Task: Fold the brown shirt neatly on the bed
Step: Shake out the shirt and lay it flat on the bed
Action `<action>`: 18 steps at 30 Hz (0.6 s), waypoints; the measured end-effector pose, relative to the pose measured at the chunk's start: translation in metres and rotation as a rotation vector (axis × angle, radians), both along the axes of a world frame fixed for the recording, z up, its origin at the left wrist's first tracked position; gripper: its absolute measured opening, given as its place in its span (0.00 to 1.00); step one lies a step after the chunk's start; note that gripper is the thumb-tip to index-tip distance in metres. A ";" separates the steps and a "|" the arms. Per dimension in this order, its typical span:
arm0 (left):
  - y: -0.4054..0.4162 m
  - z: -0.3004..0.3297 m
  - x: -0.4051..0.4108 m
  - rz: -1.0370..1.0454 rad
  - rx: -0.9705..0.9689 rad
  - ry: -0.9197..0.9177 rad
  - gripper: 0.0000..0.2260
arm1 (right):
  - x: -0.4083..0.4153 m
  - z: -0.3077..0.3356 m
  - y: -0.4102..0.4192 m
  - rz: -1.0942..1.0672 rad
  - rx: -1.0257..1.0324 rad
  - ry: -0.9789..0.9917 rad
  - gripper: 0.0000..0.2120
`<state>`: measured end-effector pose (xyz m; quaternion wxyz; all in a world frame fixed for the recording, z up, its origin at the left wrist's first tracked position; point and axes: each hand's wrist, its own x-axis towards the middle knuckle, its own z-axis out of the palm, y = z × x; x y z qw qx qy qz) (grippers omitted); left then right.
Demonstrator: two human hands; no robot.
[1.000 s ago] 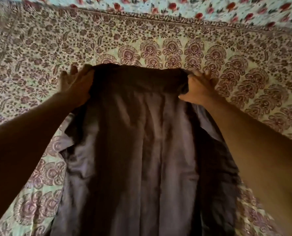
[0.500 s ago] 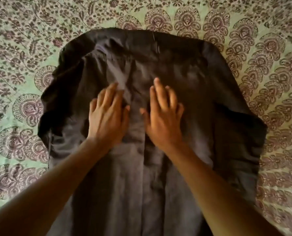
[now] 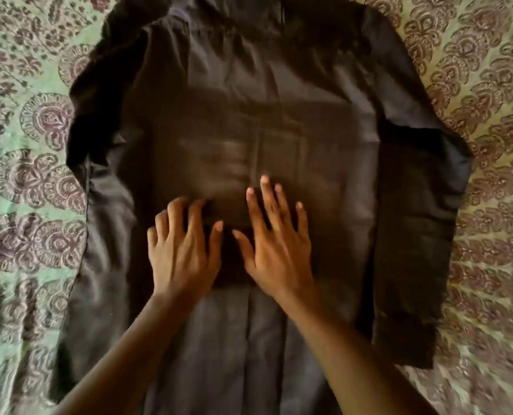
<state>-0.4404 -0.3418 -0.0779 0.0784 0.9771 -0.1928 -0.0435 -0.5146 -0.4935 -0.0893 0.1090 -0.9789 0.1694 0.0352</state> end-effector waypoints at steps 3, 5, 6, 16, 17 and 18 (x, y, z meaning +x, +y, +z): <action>0.046 -0.013 -0.022 -0.167 0.056 0.038 0.28 | -0.062 -0.014 -0.026 -0.134 -0.091 0.012 0.32; 0.066 -0.014 -0.026 -0.182 0.051 0.058 0.29 | -0.083 -0.014 -0.050 -0.344 -0.067 0.001 0.34; 0.072 -0.012 -0.031 -0.164 0.045 0.067 0.30 | -0.086 -0.012 -0.053 -0.442 -0.046 0.015 0.35; 0.116 -0.013 -0.077 -0.126 -0.101 0.146 0.29 | -0.178 -0.003 0.045 -0.309 -0.082 0.077 0.31; 0.121 -0.012 -0.078 -0.081 -0.120 0.130 0.28 | -0.195 -0.002 0.040 -0.382 -0.095 0.109 0.32; 0.127 -0.011 -0.081 -0.038 -0.120 0.110 0.28 | -0.209 -0.001 0.037 -0.448 -0.098 0.151 0.33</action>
